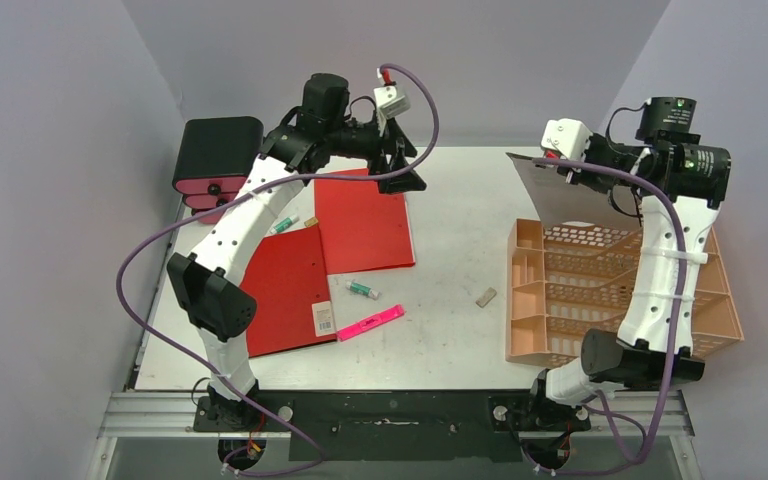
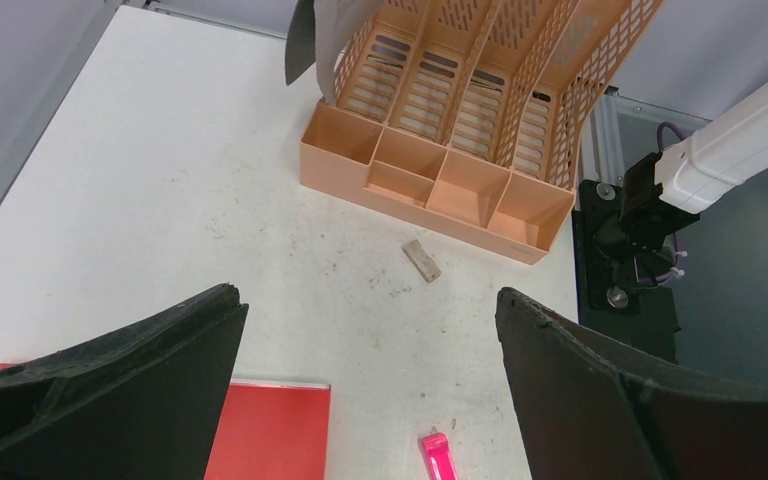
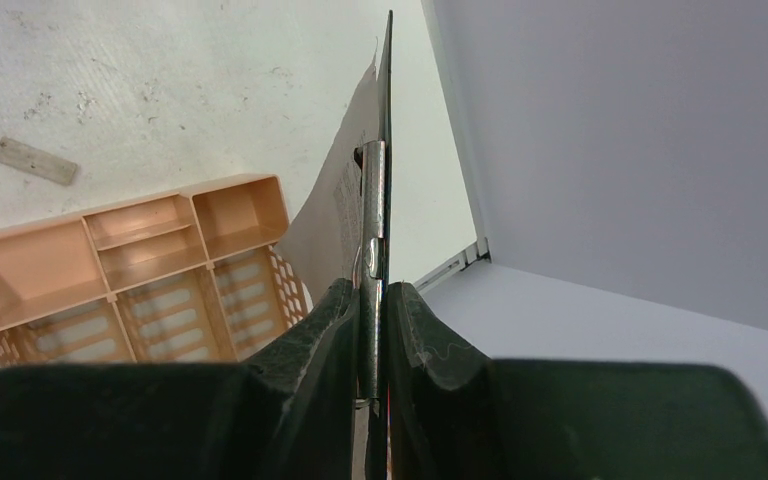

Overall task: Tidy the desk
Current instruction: Place the folder in the storage box.

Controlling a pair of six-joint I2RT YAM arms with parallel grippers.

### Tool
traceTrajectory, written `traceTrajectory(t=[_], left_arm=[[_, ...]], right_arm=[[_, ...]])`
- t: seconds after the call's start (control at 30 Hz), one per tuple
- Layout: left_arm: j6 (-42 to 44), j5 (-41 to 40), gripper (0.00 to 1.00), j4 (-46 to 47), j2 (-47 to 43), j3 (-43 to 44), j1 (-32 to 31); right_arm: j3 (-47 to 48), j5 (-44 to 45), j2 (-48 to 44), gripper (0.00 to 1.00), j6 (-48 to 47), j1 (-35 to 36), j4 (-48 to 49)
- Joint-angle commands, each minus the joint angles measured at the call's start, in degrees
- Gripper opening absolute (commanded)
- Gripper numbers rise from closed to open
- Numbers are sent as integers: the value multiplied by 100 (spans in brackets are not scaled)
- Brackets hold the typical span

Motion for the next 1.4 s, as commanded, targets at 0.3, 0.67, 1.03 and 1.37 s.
traceTrajectory(t=[0.3, 0.67, 1.03, 1.37], left_arm=[[-16, 445, 96, 745, 1031, 1961, -388], [-2576, 1325, 96, 5134, 2485, 2140, -623], [-2215, 1320, 96, 5199, 3201, 2492, -968], [-2218, 1146, 85, 5310, 3539, 2744, -1288]], right_arm=[[-620, -75, -790, 5, 314, 79, 145], [-614, -3, -751, 5, 489, 74, 149], [-663, 101, -815, 5, 632, 70, 158], [-612, 172, -1023, 5, 674, 85, 142]])
